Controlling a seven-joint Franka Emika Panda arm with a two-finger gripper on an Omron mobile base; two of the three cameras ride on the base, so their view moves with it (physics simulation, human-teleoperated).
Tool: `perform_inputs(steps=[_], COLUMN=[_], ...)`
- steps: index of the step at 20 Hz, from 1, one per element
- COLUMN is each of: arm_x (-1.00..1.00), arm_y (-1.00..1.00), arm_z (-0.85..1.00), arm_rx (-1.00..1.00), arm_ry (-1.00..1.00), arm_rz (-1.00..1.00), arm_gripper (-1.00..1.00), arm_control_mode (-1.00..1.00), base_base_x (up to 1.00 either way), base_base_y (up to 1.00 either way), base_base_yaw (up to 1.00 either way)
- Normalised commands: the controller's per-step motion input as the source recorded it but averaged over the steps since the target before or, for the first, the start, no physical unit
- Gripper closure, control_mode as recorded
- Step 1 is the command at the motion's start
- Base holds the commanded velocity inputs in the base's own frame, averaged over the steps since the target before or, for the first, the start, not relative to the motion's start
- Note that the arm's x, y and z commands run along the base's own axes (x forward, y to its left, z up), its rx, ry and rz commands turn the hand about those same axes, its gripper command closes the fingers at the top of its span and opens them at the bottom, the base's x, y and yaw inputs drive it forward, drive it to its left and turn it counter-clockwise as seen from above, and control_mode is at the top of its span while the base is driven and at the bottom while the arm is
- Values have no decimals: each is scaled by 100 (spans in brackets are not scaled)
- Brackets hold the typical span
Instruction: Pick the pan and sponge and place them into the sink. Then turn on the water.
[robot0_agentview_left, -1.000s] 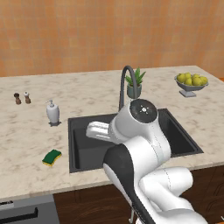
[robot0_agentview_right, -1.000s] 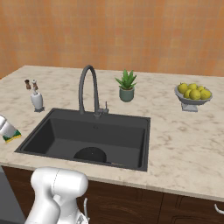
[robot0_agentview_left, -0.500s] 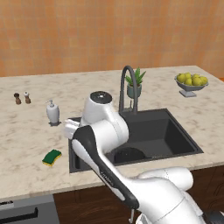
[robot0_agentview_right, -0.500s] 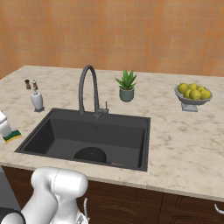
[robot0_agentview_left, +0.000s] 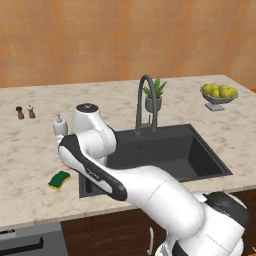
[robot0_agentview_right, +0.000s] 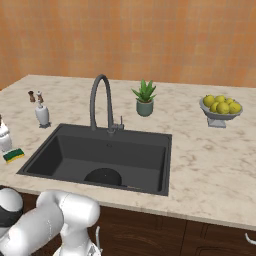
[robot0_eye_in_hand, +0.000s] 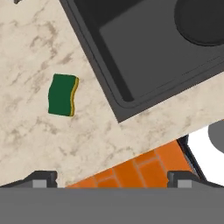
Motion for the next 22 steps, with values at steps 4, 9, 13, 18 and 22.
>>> perform_inputs(steps=[4,9,13,18,22], arm_x=[73,60,46,35,23], arm_y=[25,43,54,31,24], arm_z=[-45,-52,-39,-31,-30], arm_rx=[0,0,0,-5,-9], arm_ry=[6,7,7,4,1], arm_rz=[2,0,0,-2,-3], arm_gripper=[-100,-100,-100,-100,-100], arm_control_mode=[-100,-100,-100,-100,-100], base_base_x=[0,0,0,0,0], base_base_y=[0,0,0,0,0], base_base_yaw=[0,0,0,0,0])
